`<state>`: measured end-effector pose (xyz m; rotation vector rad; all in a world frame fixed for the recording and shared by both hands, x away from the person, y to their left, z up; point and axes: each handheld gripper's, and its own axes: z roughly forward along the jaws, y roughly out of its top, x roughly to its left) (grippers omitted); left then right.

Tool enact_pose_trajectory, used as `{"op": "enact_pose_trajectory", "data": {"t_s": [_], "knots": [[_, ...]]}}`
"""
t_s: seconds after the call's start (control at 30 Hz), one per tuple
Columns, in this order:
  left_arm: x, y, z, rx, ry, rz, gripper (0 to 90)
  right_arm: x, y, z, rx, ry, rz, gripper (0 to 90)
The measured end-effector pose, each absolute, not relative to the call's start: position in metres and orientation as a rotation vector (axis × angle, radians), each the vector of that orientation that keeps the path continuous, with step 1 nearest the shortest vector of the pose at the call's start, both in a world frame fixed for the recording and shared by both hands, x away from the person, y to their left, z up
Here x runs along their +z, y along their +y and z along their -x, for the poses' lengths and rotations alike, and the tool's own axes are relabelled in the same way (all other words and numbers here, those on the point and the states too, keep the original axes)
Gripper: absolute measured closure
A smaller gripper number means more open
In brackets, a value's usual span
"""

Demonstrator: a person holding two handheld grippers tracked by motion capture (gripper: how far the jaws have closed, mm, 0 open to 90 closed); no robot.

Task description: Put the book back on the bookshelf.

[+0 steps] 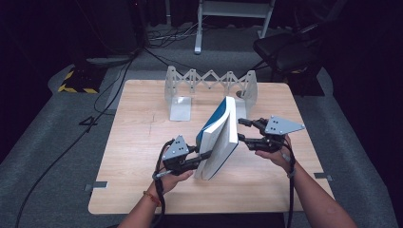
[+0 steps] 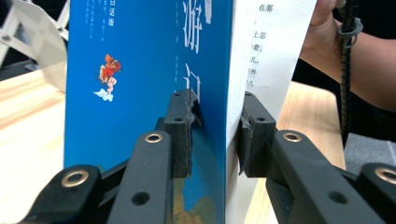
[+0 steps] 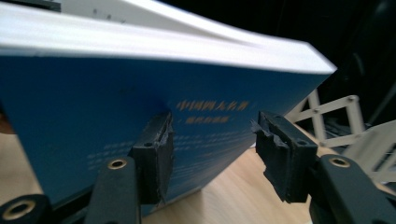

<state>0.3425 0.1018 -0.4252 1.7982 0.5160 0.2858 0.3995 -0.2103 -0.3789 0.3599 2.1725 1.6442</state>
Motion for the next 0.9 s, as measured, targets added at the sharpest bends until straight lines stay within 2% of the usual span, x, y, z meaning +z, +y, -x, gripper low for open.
{"op": "enact_pose_trajectory", "data": {"t_s": [0.33, 0.37, 0.43, 0.57, 0.6, 0.67, 0.73, 0.9], "knots": [[-0.423, 0.100, -0.333, 0.342, 0.502, -1.877, 62.2, -0.389, -0.202, -0.390, 1.646, 2.228, -0.329, 45.0], [-0.423, 0.100, -0.333, 0.342, 0.502, -1.877, 56.7, -0.389, -0.202, -0.390, 1.646, 2.228, -0.329, 45.0], [-0.423, 0.100, -0.332, 0.342, 0.503, -1.881, 56.7, -0.389, -0.198, -0.385, 1.635, 2.234, -0.302, 44.3], [-0.423, 0.099, -0.328, 0.342, 0.495, -1.917, 46.5, -0.390, -0.194, -0.383, 1.628, 2.243, -0.287, 43.0], [-0.424, 0.098, -0.326, 0.340, 0.499, -1.923, 46.5, -0.390, -0.192, -0.382, 1.623, 2.249, -0.285, 42.8], [-0.425, 0.097, -0.323, 0.336, 0.522, -1.923, 35.9, -0.392, -0.189, -0.381, 1.611, 2.255, -0.279, 42.8], [-0.427, 0.094, -0.320, 0.341, 0.534, -1.927, 30.3, -0.393, -0.188, -0.382, 1.616, 2.260, -0.285, 42.7], [-0.433, 0.080, -0.315, 0.353, 0.552, -1.946, 22.8, -0.394, -0.184, -0.379, 1.625, 2.272, -0.268, 42.4]]}}
